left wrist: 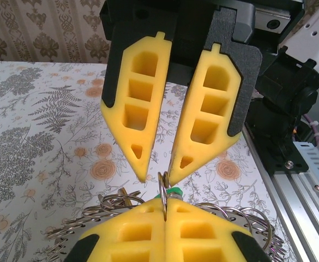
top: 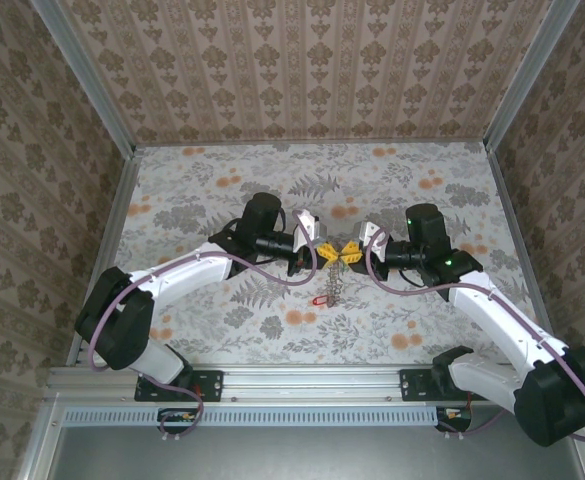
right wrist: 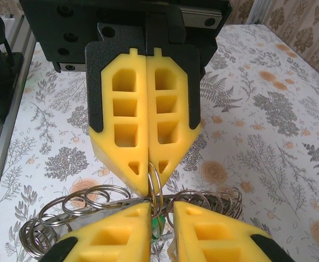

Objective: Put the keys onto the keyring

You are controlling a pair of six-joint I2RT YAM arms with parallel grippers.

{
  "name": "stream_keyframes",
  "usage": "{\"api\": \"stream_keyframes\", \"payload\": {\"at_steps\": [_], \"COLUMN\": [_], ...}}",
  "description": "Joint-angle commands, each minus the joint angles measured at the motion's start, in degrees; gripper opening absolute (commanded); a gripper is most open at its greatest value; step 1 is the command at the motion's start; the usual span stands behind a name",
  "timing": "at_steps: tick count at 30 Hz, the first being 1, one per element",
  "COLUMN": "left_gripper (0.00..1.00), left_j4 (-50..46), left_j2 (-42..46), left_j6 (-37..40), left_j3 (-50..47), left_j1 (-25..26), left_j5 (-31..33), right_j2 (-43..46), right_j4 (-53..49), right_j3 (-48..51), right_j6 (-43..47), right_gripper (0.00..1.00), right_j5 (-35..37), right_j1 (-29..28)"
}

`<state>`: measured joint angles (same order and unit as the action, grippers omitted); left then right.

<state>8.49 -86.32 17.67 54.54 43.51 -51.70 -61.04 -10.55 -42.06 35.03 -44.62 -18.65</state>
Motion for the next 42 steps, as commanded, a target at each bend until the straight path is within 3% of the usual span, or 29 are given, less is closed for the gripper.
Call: {"api": "stream_keyframes", "payload": {"at_steps": [1,8,14,21,27,42], "left_gripper": [0.00,0.00,0.00,0.00,0.00,0.00], "left_j4": [0.03,0.05,-0.34,-1.33,-1.21,-0.56], "left_j2": [0.15,0.27,0.20,0.24,0.42,0.46], "left_j6": [1.14,1.05,1.38,2.10,2.02,1.58], "left_j3": [2.23,2.17,2.36,2.43,2.48,2.77], "left_j1": [0.61,0.79,0.88,1.13,1.22,1.23], "left_j5": [-1.64,-1.49,-0.97,-0.83,-0.69,-0.95], "right_j2": [-0.84,-1.36,0.57,3.22,1.30,-1.62], "right_j4": [-0.34,-0.61,-1.24,0.31,0.82,-2.40], "right_j3": [-2.05,-1.87,-1.23,-1.22,-2.05,-2.39], "right_j6": [1.54,1.57,2.52,1.10,0.83,2.84], "right_gripper": [0.17,0.14,0.22,0.24,0.24,0.17], "right_j5": [-0.03,0.38,4.75,-0.53,-2.84,0.36], "right_j1": [-0.20,-0.25,-0.30,-0.26,-0.28,-0.29]}}
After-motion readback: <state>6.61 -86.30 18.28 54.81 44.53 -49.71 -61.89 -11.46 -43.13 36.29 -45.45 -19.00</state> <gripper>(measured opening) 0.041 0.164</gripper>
